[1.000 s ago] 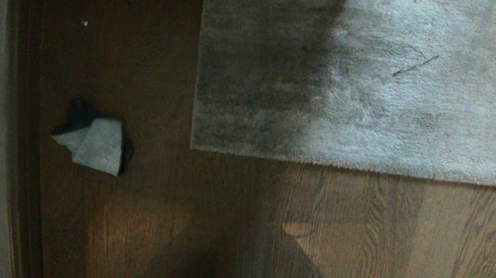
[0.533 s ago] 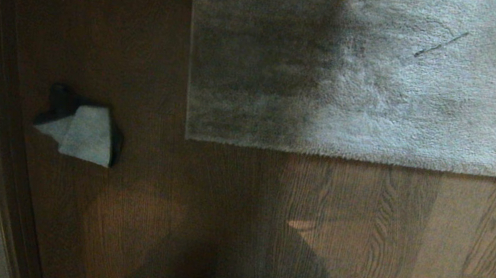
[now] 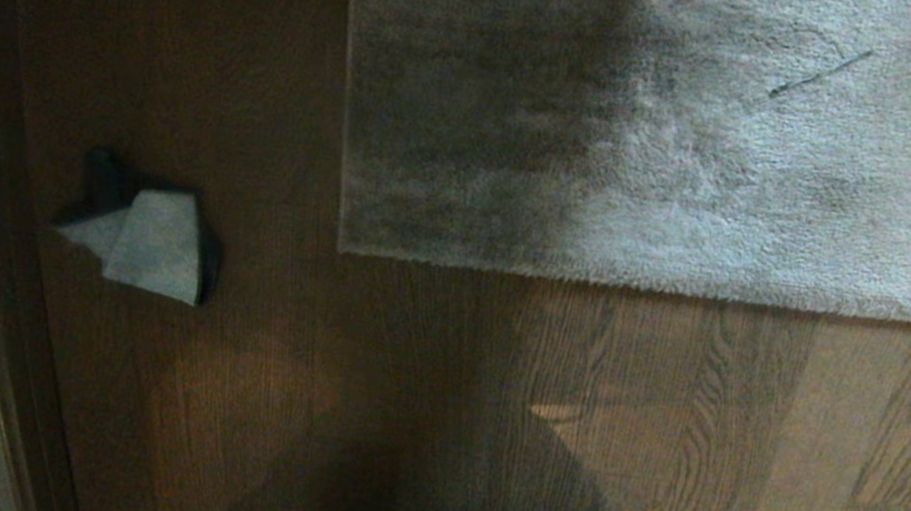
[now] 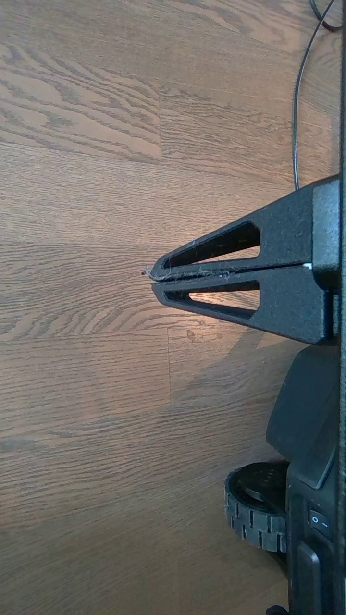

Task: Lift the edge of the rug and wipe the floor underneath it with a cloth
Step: Pick up the rag

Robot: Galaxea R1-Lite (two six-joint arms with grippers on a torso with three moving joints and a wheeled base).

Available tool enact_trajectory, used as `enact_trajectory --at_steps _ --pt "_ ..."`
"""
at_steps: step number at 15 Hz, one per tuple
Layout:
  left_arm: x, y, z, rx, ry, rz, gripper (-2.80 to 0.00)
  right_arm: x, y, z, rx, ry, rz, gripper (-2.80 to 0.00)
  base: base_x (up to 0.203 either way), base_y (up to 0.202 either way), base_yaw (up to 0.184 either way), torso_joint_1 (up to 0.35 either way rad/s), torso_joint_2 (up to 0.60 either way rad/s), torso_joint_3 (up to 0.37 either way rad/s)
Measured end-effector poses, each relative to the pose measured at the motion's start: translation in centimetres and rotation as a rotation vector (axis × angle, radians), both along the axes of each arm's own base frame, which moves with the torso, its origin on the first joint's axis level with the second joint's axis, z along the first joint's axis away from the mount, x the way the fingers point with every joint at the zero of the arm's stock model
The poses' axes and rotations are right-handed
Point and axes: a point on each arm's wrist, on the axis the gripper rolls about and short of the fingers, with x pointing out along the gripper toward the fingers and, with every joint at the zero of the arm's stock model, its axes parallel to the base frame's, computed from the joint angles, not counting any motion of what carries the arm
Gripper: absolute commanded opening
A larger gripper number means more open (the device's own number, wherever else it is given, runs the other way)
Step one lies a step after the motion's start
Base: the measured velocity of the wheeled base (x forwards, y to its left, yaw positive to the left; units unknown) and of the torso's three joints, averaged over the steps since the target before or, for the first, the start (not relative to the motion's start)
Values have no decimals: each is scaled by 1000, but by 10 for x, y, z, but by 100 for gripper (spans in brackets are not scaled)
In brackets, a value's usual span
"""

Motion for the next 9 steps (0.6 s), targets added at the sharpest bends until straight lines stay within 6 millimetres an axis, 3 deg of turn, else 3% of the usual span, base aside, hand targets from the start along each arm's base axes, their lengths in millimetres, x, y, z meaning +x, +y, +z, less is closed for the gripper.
enact_trajectory --at_steps 9 --pt "0 0 0 -2 0 0 -280 0 0 0 0 0 1 -280 0 0 0 0 0 0"
